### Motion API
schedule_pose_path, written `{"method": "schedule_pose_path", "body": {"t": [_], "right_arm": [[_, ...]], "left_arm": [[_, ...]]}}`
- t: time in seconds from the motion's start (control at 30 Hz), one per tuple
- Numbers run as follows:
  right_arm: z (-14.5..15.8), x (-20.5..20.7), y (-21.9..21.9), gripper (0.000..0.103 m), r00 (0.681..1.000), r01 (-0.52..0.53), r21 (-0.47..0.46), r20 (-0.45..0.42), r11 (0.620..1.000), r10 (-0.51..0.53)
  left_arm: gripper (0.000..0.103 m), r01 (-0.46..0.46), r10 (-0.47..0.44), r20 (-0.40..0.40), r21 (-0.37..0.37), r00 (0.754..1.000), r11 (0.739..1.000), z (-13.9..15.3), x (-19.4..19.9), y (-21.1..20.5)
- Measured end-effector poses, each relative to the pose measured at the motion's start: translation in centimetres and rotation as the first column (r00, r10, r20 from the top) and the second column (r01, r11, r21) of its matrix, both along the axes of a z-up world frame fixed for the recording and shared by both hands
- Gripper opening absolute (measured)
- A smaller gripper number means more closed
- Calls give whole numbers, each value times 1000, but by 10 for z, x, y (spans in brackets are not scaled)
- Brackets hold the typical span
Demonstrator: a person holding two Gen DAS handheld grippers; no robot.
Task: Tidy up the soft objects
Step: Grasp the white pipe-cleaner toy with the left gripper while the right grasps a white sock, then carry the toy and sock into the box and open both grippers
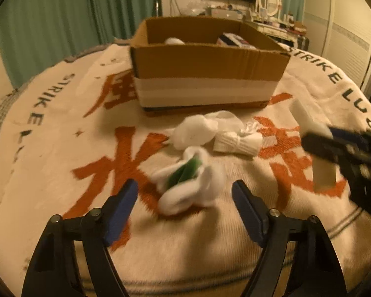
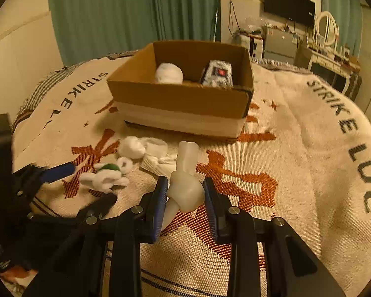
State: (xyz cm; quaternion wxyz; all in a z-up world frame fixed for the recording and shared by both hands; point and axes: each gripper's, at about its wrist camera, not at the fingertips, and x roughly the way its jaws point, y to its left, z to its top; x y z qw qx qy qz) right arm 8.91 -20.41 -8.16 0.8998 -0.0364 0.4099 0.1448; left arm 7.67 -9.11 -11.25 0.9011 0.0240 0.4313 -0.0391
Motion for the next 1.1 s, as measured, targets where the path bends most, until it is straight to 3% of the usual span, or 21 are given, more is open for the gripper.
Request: {"method": "schedule_pose_path", "body": {"t": [0.07, 0.13, 0.47, 0.6, 0.87, 1.1], "right_arm": [[-9, 3, -3, 29, 1000, 5, 5, -19, 1000, -5], [-14, 5, -5, 29, 999, 4, 8, -36, 1000, -4], [-11, -2, -1, 29, 1000, -12, 3, -21, 1000, 12], [2, -13, -1, 29, 1000, -16, 22, -5, 1000, 17], [57, -42, 3, 29, 994, -20, 9, 103, 1000, 19], [109, -46, 4, 29, 980, -29, -6, 197, 1000, 30]], "left_arm": [[75, 5, -5, -11, -12, 1000, 1000, -7, 10, -1], [61, 4, -5, -20, -10, 1000, 1000, -12, 16, -1], [51, 46, -46, -3, -34, 999, 998, 0, 4, 3], [51, 73, -73, 46, -17, 996, 997, 25, -16, 1], [50, 111, -105, 187, -22, 977, 994, 92, -48, 2], [50, 125, -114, 290, -22, 950, 992, 141, -47, 4]]}}
